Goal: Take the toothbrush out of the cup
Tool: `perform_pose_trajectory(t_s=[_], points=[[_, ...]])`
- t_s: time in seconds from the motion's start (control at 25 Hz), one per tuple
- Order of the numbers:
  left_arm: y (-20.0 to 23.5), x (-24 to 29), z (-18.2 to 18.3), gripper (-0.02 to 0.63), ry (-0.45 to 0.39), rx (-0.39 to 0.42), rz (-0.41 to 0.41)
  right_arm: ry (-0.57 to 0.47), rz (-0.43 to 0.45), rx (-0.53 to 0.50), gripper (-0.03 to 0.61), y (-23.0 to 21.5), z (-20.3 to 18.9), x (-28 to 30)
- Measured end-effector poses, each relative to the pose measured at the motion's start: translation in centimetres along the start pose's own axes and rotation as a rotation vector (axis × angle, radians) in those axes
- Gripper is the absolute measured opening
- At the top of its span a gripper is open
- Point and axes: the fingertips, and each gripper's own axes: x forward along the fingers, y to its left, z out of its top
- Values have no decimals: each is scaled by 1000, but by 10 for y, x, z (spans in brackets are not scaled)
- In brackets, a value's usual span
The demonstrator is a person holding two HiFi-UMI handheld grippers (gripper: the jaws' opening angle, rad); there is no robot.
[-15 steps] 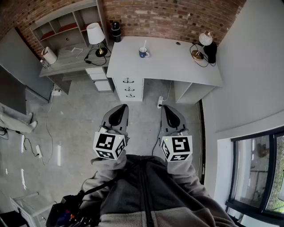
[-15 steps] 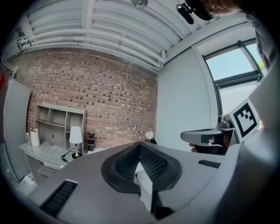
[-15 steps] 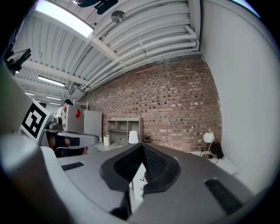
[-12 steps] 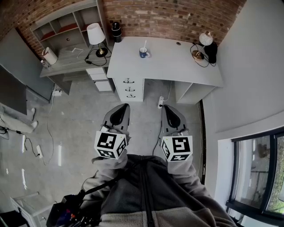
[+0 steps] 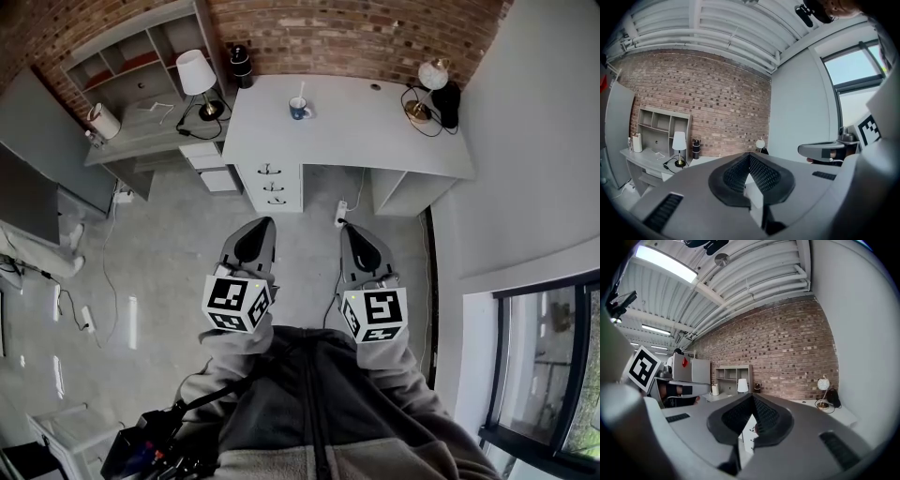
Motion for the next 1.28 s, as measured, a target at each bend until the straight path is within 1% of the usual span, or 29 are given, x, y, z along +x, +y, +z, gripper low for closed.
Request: perform_pose_trajectory(t_s=[0.12,0.24,0.36,0.48,0.56,0.64,0.76,0.84,0.92,1.0,1.12,1.28], points=[[-15,9,-18,-11,5,10,9,10,24,-5,0,-12,-19,-6],[-21,11,-27,-11,9,7,23,25,41,-1,0,-18,-29,-9],[-24,10,-30,-11,-2,26,43,39,34,11,0,-27,-38,-11],[-26,11,-26,-11,-12,52,38,47,36,21,0,-33,-43,-11],[-26,13,-24,-11,-16,52,30,53,51,29,0,-32,-46,-7],[-22,16,-26,-11,-10,36,34,63,63,33,0,-31,-49,-4],[-12,25,-33,-11,11,1,55,81,78,33,0,-29,-55,2],[-4,35,-36,-11,22,-8,57,92,72,40,0,-32,-61,9],[2,46,-36,-11,18,-10,42,103,55,54,0,-38,-66,19],[9,60,-34,-11,-4,-9,9,113,40,58,0,-45,-69,33],[23,89,-30,-11,-21,-7,-25,126,31,49,0,-54,-70,60],[64,138,-25,-11,-4,-26,-27,145,18,45,0,-69,-66,116]])
